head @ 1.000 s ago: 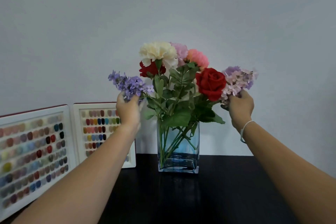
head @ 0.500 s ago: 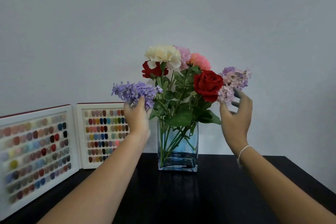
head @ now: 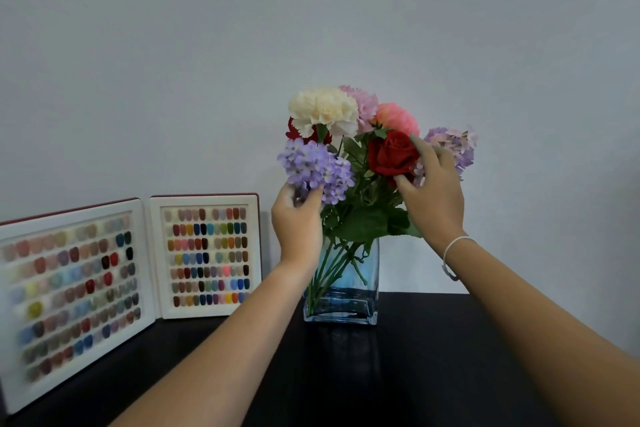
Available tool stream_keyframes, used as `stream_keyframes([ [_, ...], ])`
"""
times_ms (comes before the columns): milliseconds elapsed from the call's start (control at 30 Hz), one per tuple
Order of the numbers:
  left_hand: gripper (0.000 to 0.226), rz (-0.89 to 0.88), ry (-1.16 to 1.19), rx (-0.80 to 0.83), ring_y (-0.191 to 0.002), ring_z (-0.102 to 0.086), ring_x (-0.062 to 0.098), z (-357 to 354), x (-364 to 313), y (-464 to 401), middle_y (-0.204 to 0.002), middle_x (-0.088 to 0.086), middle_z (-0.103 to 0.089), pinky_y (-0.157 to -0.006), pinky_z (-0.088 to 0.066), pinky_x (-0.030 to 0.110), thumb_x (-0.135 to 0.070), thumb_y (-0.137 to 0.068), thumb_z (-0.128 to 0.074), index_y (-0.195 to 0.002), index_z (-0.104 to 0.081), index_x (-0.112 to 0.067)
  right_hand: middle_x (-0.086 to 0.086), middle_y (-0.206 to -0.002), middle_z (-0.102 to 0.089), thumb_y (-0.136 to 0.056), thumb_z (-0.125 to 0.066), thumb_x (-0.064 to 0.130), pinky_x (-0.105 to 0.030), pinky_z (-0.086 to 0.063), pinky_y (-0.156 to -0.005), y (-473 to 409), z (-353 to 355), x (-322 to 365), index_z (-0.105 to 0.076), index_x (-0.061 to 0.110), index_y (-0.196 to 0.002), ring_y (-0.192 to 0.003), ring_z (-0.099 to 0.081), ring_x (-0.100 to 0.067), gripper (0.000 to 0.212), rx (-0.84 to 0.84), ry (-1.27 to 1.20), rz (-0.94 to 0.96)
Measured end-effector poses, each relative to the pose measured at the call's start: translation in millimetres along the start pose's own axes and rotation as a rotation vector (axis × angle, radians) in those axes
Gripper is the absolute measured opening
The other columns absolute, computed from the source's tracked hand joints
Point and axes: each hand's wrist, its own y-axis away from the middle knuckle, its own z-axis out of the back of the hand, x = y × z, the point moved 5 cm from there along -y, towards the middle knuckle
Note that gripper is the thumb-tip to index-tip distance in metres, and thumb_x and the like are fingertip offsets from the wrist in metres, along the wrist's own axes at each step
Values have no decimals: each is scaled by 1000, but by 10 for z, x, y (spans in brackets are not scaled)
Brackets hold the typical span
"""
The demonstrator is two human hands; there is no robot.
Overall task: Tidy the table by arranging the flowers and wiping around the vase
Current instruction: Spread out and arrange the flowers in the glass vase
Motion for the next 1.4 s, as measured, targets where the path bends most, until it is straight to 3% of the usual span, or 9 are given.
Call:
stream_keyframes([
  [100,23,3,-7,14,-90,-63,21,68,64,58,-76,-13,-69,-88,-51,46,-15,-83,-62,-75,-67,-36,-4,-118,-50,-81,-59,21,-29,-40,-69,40,-7,-31,-48,31,-118,-101,-48,-23,39,11,19,-6],
  [333,13,151,231,-156,-80,-68,2,381,122,-148,-93,1,-67,-72,-56,21,-1,-85,-56,-81,-61,-12,-2,-109,-52,-81,-61,24,-28,-41,-63,117,116,-159,-51,27,-101,-88,-51,-21,23,-37,13,-19],
  [500,15,235,328,-160,-93,-65,13,456,183,-164,-99,3,-64,-81,-55,30,-4,-88,-51,-99,-58,-12,-2,-111,-52,-81,-63,21,-30,-43,-67,251,157,-262,-49,26,-107,-91,-53,-22,30,-49,-48,-11],
  [633,40,296,309,-187,-104,-58,22,514,273,10,-115,9,-55,-82,-53,28,-10,-89,-53,-127,-40,-12,7,-115,-48,-81,-64,23,-25,-44,-65,396,194,-328,-41,36,-117,-89,-51,-13,45,-92,-155,-38],
  [733,29,372,144,-193,-101,-59,20,501,408,259,-116,13,-54,-88,-51,33,-10,-89,-52,-117,-46,-13,13,-110,-46,-81,-63,24,-18,-41,-62,568,176,-458,-42,40,-116,-85,-50,-9,44,-91,-216,-99],
  [833,16,546,75,-106,-95,-58,19,345,585,477,-104,4,-54,-91,-50,37,-15,-89,-53,-105,-53,-16,9,-110,-50,-82,-61,25,-26,-45,-65,723,69,-604,-47,34,-115,-89,-51,-12,36,6,-181,-150],
  [1067,12,824,173,63,-80,-61,21,-90,761,566,-92,11,-60,-61,-55,28,-21,-85,-62,-89,-55,-11,5,-107,-55,-82,-62,23,-38,-50,-79,715,-121,-572,-56,26,-113,-98,-51,-17,32,109,-151,-98],
  [1300,4,763,177,-3,-78,-64,23,-66,723,327,-87,15,-64,-53,-57,27,-5,-90,-50,-89,-54,-5,-6,-95,-68,-85,-59,17,-30,-39,-68,573,-208,-539,-67,16,-96,-88,-54,-27,14,101,-65,-65],
  [1400,7,663,51,-38,-80,-65,21,164,673,46,-92,12,-64,-66,-56,29,-5,-91,-47,-87,-52,-9,-8,-93,-68,-86,-57,18,-31,-41,-66,500,-165,-608,-68,14,-94,-83,-53,-26,14,89,-34,-83],
])
